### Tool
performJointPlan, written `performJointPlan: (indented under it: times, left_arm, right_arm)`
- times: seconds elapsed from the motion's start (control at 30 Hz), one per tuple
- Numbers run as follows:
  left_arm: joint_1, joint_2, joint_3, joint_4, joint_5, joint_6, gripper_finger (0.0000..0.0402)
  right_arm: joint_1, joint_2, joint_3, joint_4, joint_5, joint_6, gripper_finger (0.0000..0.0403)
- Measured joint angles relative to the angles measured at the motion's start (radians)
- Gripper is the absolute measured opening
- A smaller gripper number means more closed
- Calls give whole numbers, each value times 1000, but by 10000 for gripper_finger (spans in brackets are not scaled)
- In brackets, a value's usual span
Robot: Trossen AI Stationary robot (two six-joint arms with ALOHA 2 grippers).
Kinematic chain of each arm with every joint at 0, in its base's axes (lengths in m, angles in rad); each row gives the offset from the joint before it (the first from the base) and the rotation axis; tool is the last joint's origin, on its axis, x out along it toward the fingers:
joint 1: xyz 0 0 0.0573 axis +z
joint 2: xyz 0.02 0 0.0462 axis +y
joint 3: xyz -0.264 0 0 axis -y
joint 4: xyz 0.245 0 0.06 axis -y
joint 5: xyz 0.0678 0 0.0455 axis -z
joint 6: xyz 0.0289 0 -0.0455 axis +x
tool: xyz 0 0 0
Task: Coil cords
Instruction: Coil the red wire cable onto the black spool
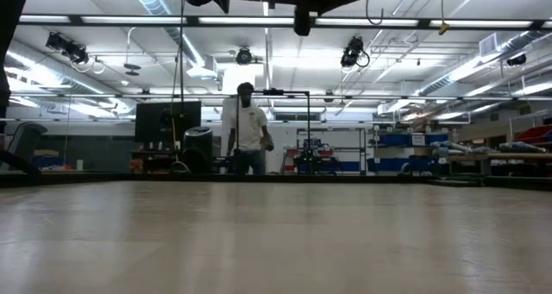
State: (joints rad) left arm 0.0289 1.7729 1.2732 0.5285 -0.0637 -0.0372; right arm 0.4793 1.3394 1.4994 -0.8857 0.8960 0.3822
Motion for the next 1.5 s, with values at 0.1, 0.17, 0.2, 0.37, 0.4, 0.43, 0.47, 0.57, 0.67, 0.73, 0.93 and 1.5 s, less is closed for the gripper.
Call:
performJointPlan:
  times: [0.1, 0.17, 0.2, 0.37, 0.4, 0.43, 0.47, 0.57, 0.67, 0.73, 0.93, 1.5]
  left_arm:
    - [-4, 0, 0, -1, -26, 11, 1]
    - [-5, 0, 0, -4, -33, 11, 1]
    - [-5, 0, 0, -5, -34, 10, 1]
    - [-5, 0, 0, 6, -37, 12, 1]
    - [-5, 0, 0, 5, -43, 14, 1]
    - [-5, 0, 0, 3, -47, 19, 1]
    - [-5, 1, 0, 3, -47, 23, 1]
    - [-8, 1, 0, 14, -46, 25, 1]
    - [-10, 1, 0, 29, -46, 25, 1]
    - [-8, 1, 0, 30, -48, 25, 1]
    - [-8, 1, 0, 29, -50, 3, 1]
    - [-13, 1, 0, 65, -77, -125, 1]
  right_arm:
    - [-20, 1, 0, 9, -32, -9, 80]
    - [-25, 1, 0, 10, -49, -9, 75]
    - [-25, 1, 0, 9, -52, -14, 73]
    - [-42, 1, 0, 21, -49, -70, 66]
    - [-56, 1, 0, 22, -62, -74, 64]
    - [-69, 1, 0, 24, -88, -77, 62]
    - [-79, 1, 0, 23, -118, -78, 60]
    - [-92, 1, 0, 21, -233, -97, 56]
    - [-83, 1, 0, -11, -252, -98, 52]
    - [-64, 1, 0, -46, -199, -82, 49]
    - [38, 1, 0, -65, -132, -50, 41]
    - [117, 1, -264, 26, 127, 26, 99]
